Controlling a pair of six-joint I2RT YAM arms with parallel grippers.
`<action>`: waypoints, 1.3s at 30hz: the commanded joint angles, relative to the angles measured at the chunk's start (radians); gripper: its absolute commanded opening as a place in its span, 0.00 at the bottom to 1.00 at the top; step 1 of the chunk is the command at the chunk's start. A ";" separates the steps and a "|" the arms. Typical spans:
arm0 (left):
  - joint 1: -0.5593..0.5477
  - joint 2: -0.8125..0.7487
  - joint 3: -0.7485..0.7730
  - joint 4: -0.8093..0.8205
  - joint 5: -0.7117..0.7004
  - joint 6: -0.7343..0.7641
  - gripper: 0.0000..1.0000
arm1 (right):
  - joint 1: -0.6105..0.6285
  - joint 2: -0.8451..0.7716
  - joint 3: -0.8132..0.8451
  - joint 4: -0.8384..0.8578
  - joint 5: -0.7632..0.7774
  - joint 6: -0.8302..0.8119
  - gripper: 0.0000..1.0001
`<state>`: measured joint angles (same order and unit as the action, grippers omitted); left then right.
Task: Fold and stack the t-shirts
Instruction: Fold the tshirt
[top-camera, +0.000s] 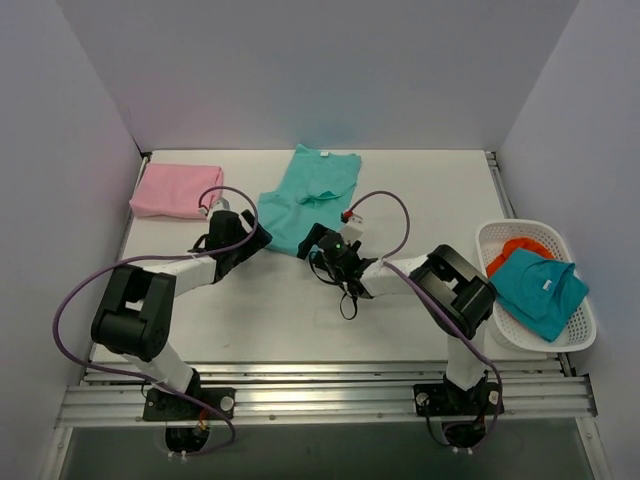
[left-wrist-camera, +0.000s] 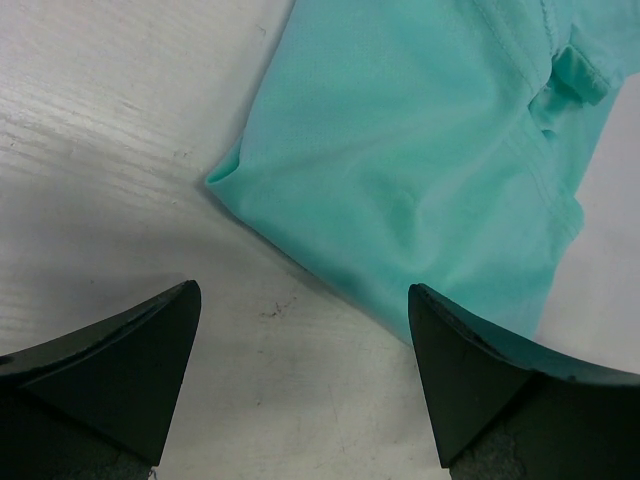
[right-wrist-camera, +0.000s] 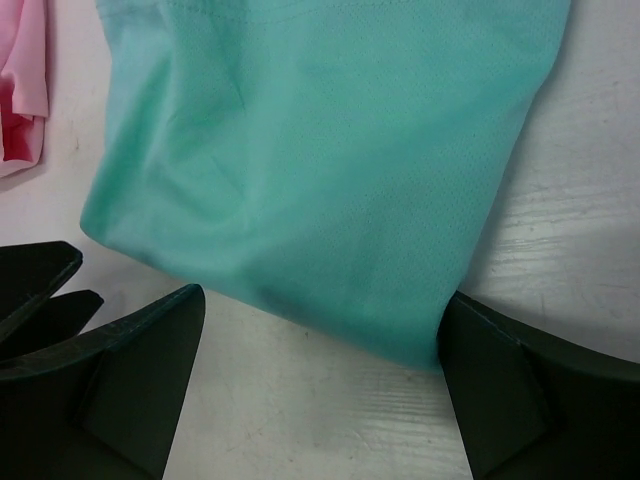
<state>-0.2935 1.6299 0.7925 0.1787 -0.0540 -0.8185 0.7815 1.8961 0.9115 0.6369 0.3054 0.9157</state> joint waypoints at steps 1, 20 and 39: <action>0.002 0.048 0.010 0.090 -0.007 -0.022 0.94 | -0.007 0.052 0.006 -0.057 -0.034 0.023 0.89; 0.008 0.177 -0.036 0.214 -0.171 -0.165 0.94 | -0.065 0.021 -0.042 -0.074 -0.034 -0.008 0.21; -0.061 0.194 -0.048 0.230 -0.227 -0.116 0.02 | -0.097 0.002 -0.101 -0.077 -0.048 -0.041 0.00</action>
<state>-0.3092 1.9003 0.8150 0.5423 -0.2325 -0.9894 0.6876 1.9228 0.8646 0.6842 0.2298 0.9119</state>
